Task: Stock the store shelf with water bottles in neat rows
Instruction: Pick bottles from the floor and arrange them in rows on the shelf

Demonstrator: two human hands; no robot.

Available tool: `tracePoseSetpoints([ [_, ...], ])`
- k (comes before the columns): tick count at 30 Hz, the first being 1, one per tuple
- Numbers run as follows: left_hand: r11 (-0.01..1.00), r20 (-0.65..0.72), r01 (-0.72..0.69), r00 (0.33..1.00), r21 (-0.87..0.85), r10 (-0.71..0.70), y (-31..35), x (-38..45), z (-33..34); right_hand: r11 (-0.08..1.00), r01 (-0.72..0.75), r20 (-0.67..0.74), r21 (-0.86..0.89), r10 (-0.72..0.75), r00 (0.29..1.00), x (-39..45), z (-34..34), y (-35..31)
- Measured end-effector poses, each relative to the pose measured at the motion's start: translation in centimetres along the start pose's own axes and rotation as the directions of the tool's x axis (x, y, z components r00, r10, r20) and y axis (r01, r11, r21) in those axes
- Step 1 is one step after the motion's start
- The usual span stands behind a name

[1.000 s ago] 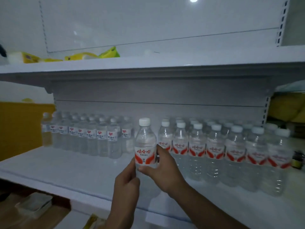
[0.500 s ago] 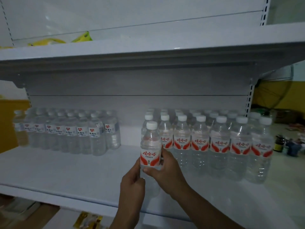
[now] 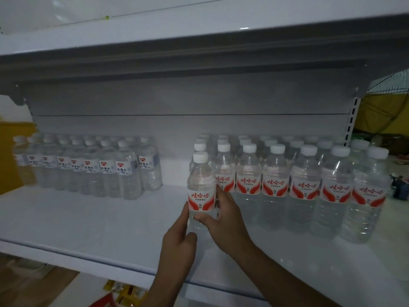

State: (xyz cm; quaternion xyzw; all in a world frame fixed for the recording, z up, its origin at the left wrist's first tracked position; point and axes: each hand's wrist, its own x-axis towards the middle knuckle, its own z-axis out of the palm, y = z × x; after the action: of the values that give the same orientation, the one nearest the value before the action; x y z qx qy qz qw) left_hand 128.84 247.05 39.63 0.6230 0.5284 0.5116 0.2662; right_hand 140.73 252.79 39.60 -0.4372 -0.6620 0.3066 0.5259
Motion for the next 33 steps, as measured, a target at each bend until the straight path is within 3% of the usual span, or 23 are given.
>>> tracePoseSetpoints([
  [4,0.961,0.111,-0.007,0.994,0.276,-0.024,-2.4,-1.1,-0.5,1.000,0.018,-0.052,-0.022,-0.019,0.998,0.8,0.8,0.8],
  [8,0.815,0.242,-0.123,0.970,0.567,-0.022,-3.3,-2.6,-0.8,0.998,0.029,-0.105,-0.047,-0.034,0.994,1.2,1.8,1.2],
  [12,0.700,0.308,-0.243,0.951,0.672,0.034,-3.0,-3.5,-0.6,0.996,0.017,-0.195,-0.091,-0.034,0.980,0.7,2.9,0.9],
  [24,0.752,0.233,-0.220,0.968,0.622,0.090,-4.9,-4.0,-0.3,0.994,-0.094,-0.253,-0.048,0.079,0.964,0.1,2.7,0.0],
  [28,0.849,0.029,-0.086,0.996,0.521,0.084,-5.3,-5.5,-3.2,0.998,0.051,-0.357,0.025,-0.039,0.933,-3.2,3.1,-2.4],
  [30,0.897,-0.101,-0.003,0.993,0.443,0.053,-6.4,-7.2,-6.0,0.985,0.146,-0.305,0.092,-0.112,0.946,-5.3,4.6,-3.9],
  [33,0.911,-0.236,0.132,0.971,0.390,-0.039,-8.5,-10.8,-10.5,0.966,0.190,-0.086,0.174,-0.177,0.980,-8.3,10.0,-5.2],
])
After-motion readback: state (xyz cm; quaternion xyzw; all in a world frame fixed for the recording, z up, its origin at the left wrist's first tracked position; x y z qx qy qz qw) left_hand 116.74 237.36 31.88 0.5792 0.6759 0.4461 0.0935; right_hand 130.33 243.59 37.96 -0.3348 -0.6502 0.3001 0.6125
